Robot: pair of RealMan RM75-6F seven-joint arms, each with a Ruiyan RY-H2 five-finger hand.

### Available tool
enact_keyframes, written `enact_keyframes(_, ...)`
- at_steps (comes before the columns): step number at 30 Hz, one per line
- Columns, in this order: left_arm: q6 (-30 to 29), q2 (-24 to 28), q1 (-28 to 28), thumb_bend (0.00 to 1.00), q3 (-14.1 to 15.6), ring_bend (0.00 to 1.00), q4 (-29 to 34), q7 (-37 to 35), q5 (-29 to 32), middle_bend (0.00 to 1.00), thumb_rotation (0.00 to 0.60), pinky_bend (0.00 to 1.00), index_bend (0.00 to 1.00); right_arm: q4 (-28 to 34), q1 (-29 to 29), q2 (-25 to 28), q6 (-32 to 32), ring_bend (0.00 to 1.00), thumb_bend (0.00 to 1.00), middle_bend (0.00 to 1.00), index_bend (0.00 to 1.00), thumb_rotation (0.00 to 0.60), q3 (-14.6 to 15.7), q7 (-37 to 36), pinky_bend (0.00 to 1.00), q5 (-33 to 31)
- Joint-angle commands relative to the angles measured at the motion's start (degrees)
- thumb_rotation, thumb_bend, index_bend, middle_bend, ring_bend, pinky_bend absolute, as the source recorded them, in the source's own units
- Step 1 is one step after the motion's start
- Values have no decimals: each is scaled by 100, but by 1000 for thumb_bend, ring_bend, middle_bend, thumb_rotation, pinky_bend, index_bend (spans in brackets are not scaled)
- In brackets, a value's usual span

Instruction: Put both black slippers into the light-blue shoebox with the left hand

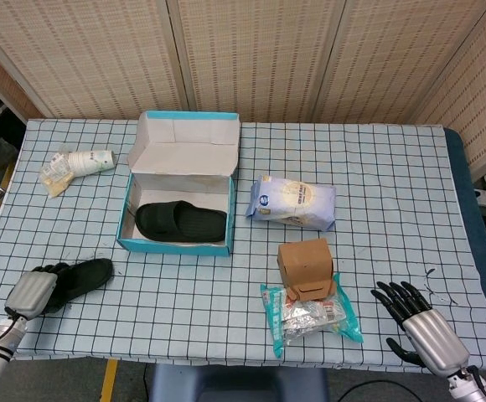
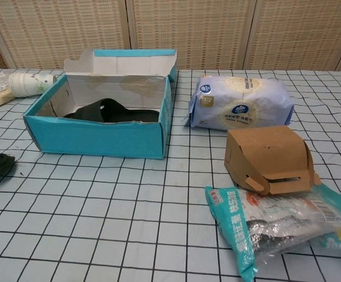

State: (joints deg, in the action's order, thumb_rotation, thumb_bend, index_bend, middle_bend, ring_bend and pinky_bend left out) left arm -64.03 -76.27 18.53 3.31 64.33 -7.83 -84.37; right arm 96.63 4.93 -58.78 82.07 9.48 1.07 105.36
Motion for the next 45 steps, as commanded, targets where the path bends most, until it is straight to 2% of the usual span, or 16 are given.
enact_keyframes(1,-221,97,-25,579,-49,598,26,-183,-146,621,600,760,514,-3,0,-1,0,0,252,0,0,600,-2,-2,0,-3)
enact_keyframes(8,-666,436,4,603,-88,604,454,-129,-473,624,600,769,530,1,5,-15,-26,0,252,0,0,600,2,23,0,-4)
enact_keyframes(16,-1084,704,96,778,-120,643,841,-121,-887,673,600,803,694,-3,-3,-8,1,0,252,0,0,600,-3,11,0,-7)
enact_keyframes(19,-1210,936,204,837,-138,640,1149,-453,-1093,670,600,799,692,-6,1,-14,-12,0,252,0,0,600,-7,20,0,-15)
enact_keyframes(23,-1203,1439,662,879,-235,629,1714,-980,-1579,664,600,784,689,-3,13,-50,-77,0,252,0,0,600,3,101,0,-12)
enact_keyframes(28,-727,1662,1469,896,-660,619,2249,-854,-1802,660,600,775,688,19,17,-105,-153,0,252,0,0,600,9,240,0,-30)
enact_keyframes(31,-352,1556,1968,909,-1017,612,2318,-318,-1768,658,600,768,687,32,14,-144,-210,0,252,0,0,600,-8,346,0,-95)
enact_keyframes(35,97,1310,2515,917,-1490,603,2345,422,-1464,657,600,762,687,55,22,-201,-308,0,252,0,0,600,-61,459,0,-254)
enact_keyframes(38,326,1175,2778,917,-1724,601,2368,746,-1188,656,600,761,687,56,43,-233,-379,0,252,0,0,600,-105,511,0,-365)
enact_keyframes(45,909,748,3312,917,-1871,601,2231,736,-738,656,600,761,687,51,117,-291,-568,0,252,0,0,600,-167,577,0,-550)
